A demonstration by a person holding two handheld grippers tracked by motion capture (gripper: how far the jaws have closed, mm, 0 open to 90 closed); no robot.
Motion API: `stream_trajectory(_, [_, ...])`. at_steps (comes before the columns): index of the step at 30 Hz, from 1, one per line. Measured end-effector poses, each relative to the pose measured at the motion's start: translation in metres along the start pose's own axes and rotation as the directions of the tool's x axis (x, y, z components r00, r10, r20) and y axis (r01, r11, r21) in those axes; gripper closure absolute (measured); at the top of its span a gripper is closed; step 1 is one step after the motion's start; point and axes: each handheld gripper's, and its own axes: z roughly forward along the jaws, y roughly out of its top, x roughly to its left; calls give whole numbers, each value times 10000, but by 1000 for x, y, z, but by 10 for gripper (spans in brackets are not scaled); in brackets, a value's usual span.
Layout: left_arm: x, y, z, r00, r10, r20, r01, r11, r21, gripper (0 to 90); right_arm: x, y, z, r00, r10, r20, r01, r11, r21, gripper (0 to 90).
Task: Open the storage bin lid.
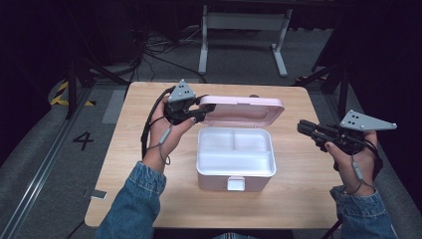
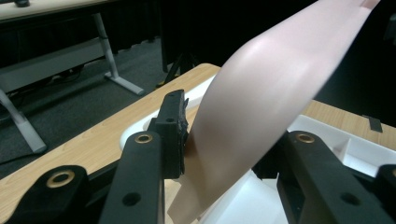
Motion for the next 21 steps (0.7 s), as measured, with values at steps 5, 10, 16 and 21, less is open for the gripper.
stream_trajectory(5, [7,4,6,9995,-243,-213,244,9997,7,636,-6,-4,-3,10000,-40,68,39,9998,212,797])
stream_trajectory(10, [13,10,14,9982,-277,-531,292,9992,260,638,-11,-8,-3,10000,10,30,-11,9994,334,794])
stream_trajectory(16, [24,15,26,9954,-653,-697,686,9966,464,636,-18,-12,-5,9998,80,188,-87,9992,378,790])
stream_trajectory(21, [34,14,36,9922,-1007,-731,1039,9937,412,629,-22,-17,-4,9976,-36,698,-14,9975,708,777])
